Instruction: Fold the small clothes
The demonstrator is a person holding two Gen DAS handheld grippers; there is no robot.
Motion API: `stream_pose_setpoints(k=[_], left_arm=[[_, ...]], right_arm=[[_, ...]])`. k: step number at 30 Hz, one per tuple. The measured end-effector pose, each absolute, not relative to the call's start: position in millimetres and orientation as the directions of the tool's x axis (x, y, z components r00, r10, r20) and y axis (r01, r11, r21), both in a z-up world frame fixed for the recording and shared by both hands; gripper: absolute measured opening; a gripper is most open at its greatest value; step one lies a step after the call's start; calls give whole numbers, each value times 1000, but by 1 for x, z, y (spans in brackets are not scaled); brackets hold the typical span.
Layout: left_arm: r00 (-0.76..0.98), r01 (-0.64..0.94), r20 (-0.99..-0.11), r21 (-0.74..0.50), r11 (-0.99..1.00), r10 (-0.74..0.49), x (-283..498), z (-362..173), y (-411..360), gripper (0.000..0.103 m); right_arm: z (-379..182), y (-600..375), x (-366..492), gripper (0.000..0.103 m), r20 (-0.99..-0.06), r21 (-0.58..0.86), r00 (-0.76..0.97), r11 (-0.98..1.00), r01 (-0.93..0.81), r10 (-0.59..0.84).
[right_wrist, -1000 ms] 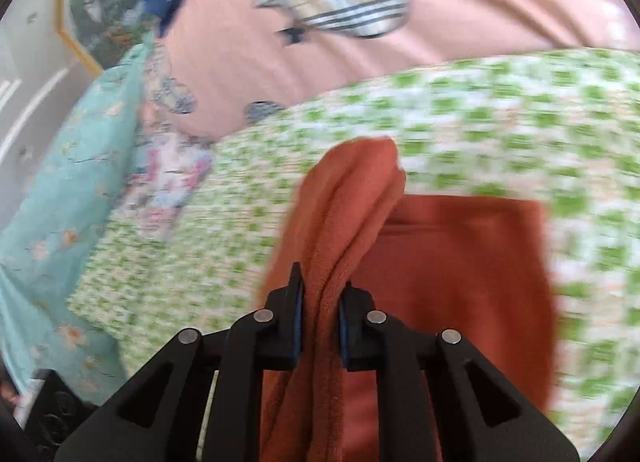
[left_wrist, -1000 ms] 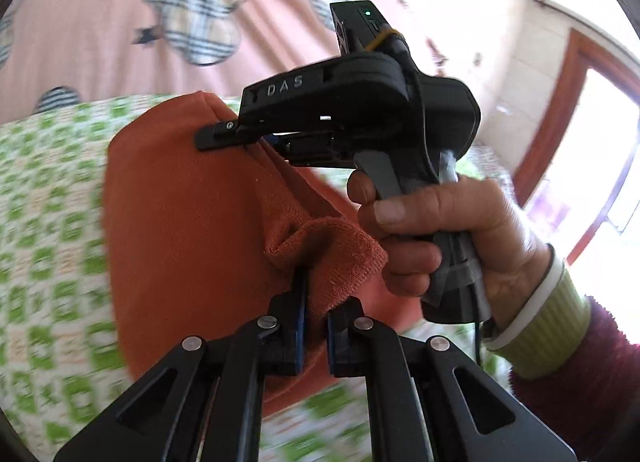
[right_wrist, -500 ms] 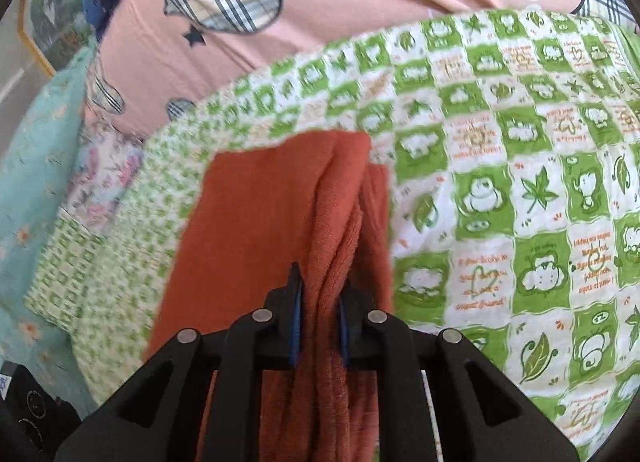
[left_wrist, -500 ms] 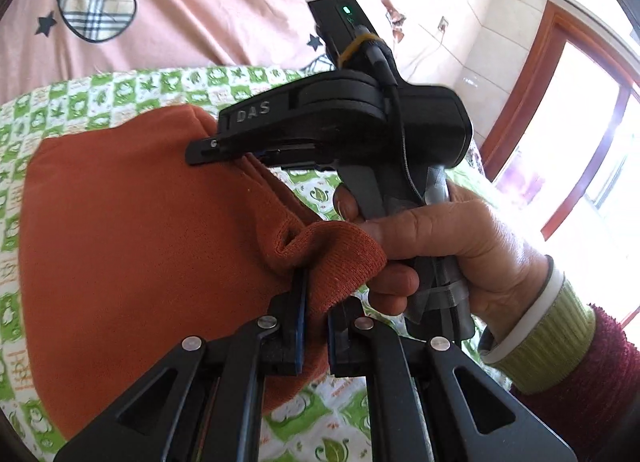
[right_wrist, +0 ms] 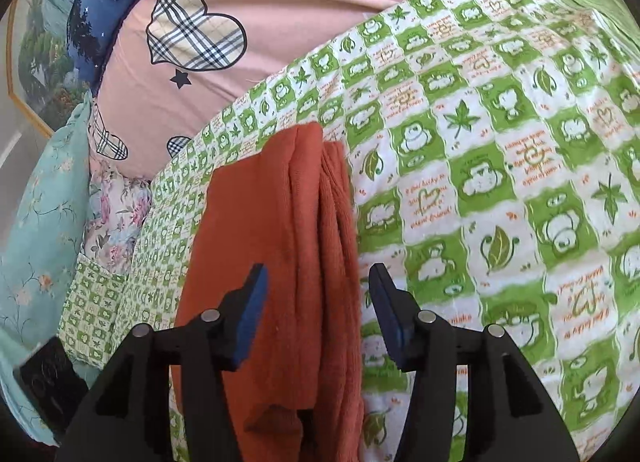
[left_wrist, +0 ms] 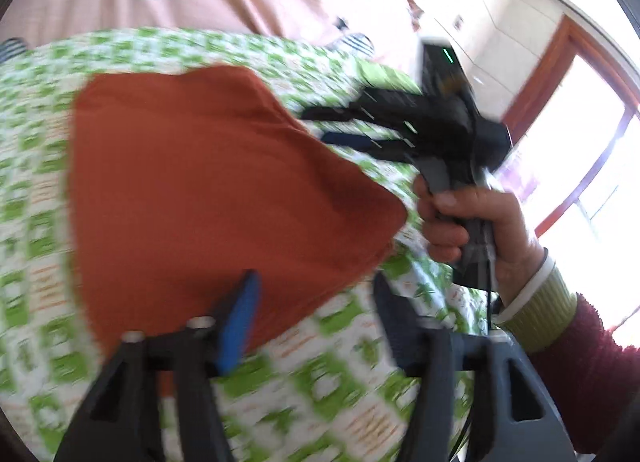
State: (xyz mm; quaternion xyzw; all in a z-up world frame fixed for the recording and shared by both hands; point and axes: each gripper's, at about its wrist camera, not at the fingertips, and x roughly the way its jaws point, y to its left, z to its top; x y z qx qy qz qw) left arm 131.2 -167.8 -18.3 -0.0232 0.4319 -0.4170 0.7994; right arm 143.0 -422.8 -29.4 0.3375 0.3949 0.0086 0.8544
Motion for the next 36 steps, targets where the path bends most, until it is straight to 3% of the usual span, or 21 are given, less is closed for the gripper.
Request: stream_pose_setpoints(k=[3, 9, 19, 22, 24, 26, 28, 36], left_arm=[[329, 567, -660, -434, 700, -675, 150, -15, -129, 81], [337, 416, -678, -515, 750, -653, 190, -30, -85, 82], [266, 369, -693, -570, 735, -671, 236, -66, -108, 82], [277, 367, -690, -567, 737, -669, 244, -75, -113, 75], [287, 388, -690, -551, 739, -664, 246, -73, -118, 60], [290, 389, -686, -553, 737, -668, 247, -73, -116, 42], [294, 385, -669, -571, 725, -683, 249, -73, -111, 32], [355, 471, -630, -518, 714, -691, 215, -24, -81, 27]], right_arm=[[-37, -422, 142, 54, -682, 588, 669, 766, 260, 296], [-45, -417, 149, 54, -705, 582, 629, 774, 251, 326], [-60, -407, 179, 54, -721, 579, 573, 793, 191, 389], [-64, -406, 183, 52, -716, 595, 566, 780, 192, 407], [-62, -400, 183, 39, -728, 581, 554, 793, 185, 404], [-59, -395, 182, 33, -727, 581, 557, 793, 186, 402], [-54, -389, 177, 30, -726, 575, 570, 795, 196, 384], [-9, -320, 156, 27, -638, 619, 637, 780, 92, 432]])
